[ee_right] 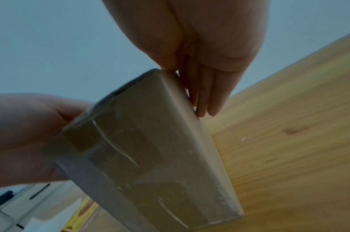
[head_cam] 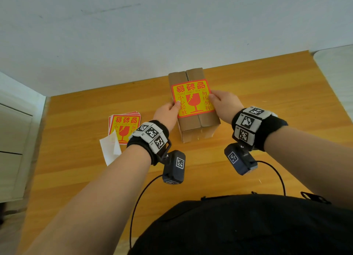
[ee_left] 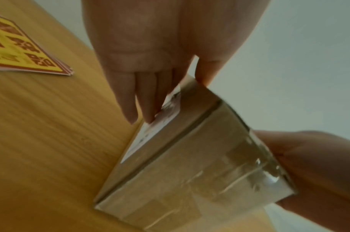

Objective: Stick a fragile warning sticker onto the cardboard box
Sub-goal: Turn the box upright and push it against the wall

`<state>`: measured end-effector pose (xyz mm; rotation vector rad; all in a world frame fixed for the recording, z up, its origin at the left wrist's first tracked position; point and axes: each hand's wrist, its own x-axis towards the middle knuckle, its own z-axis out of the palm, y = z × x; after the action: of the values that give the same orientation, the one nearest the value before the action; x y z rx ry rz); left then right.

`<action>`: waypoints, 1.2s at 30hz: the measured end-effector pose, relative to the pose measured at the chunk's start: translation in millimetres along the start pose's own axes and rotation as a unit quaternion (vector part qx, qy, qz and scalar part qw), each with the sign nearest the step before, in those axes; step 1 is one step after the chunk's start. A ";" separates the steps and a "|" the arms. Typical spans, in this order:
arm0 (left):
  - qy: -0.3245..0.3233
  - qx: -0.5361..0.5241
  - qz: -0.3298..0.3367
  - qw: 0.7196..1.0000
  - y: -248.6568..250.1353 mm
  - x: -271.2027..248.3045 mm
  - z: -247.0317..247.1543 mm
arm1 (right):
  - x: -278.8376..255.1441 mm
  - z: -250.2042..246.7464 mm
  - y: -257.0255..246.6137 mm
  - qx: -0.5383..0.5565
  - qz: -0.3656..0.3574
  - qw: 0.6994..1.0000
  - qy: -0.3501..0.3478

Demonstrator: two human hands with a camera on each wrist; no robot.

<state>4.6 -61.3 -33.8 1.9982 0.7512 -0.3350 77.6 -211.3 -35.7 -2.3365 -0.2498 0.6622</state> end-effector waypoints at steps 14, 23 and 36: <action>0.079 -0.029 0.102 0.991 5.2 -30.3 -10.1 | -6.7 -19.3 -14.1 0.171 -0.010 0.984 0.046; 0.094 0.065 0.114 0.987 3.1 -27.2 -4.7 | -5.1 -19.4 -4.1 0.142 0.093 0.981 0.090; 0.148 0.304 0.210 0.917 21.4 -13.2 -22.1 | -6.4 -27.3 -17.4 0.322 0.091 0.941 0.058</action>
<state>6.4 -55.3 -1.0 2.7778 0.3920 0.0018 86.5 -216.0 -4.3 -1.7633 0.2164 0.5793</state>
